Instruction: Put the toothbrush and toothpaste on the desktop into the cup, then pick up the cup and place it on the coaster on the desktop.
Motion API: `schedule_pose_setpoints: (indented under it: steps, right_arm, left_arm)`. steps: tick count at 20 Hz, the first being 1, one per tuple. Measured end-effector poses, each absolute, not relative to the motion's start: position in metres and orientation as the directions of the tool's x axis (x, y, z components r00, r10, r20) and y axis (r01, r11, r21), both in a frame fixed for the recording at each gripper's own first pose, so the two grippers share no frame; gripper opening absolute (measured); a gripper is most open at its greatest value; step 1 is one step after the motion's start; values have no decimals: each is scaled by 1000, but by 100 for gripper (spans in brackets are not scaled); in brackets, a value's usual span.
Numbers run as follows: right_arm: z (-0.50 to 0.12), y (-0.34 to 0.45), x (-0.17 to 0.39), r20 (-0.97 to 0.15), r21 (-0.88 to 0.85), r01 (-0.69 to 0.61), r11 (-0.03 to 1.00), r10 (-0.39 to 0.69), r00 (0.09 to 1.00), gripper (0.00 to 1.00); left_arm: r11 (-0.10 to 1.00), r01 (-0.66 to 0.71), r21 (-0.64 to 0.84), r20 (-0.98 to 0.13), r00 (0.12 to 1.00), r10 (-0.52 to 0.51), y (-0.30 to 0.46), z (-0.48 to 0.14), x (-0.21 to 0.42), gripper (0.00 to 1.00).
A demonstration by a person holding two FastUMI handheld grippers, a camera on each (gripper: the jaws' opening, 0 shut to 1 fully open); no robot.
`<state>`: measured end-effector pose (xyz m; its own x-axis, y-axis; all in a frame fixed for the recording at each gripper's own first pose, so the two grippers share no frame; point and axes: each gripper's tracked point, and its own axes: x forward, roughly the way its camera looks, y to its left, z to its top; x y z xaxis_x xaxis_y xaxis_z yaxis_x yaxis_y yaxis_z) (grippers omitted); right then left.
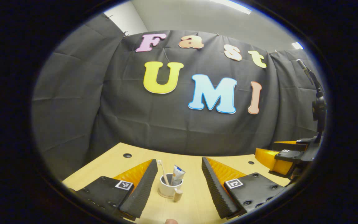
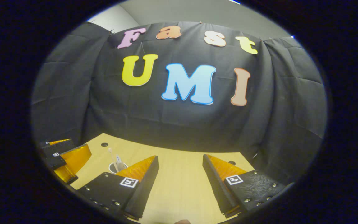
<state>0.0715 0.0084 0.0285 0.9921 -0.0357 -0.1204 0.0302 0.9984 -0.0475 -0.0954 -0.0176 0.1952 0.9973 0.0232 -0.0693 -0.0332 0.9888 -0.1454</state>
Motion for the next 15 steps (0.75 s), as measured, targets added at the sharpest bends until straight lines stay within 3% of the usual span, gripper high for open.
schedule_pose_setpoints:
  steps: [5, 15]
  right_arm:
    - [58, 5, 65, -6, -99, 36, 994, -37, 999, 86]
    - [62, -3, 60, -2, -98, 31, 995, -31, 1000, 86]
  left_arm:
    - [993, -36, -114, -31, 999, 32, -25, 217, -104, 92]
    - [988, -56, -141, -9, 998, 56, -31, 226, -112, 92]
